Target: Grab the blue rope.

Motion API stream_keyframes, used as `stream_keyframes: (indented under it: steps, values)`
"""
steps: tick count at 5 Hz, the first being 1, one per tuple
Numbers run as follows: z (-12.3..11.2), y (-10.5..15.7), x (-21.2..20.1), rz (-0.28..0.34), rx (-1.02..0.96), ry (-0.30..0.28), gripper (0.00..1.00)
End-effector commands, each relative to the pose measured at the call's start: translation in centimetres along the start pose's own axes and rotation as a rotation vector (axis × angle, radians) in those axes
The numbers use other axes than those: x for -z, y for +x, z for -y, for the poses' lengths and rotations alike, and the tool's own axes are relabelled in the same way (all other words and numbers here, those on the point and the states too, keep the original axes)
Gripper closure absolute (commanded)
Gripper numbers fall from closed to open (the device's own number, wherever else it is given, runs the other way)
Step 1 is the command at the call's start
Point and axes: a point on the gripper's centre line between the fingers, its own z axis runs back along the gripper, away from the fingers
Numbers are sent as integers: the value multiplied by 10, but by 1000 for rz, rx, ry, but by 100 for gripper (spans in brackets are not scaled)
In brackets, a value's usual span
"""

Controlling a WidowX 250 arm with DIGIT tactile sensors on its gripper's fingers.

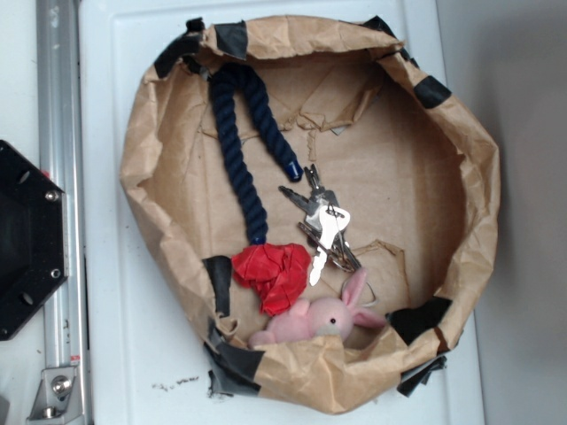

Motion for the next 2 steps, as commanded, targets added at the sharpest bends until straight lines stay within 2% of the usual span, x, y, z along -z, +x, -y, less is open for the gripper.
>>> stream_keyframes:
  steps: [1, 2]
  values:
    - [0, 0, 0, 0, 0, 0, 0]
    - [-23, 47, 38, -28, -149, -6, 0]
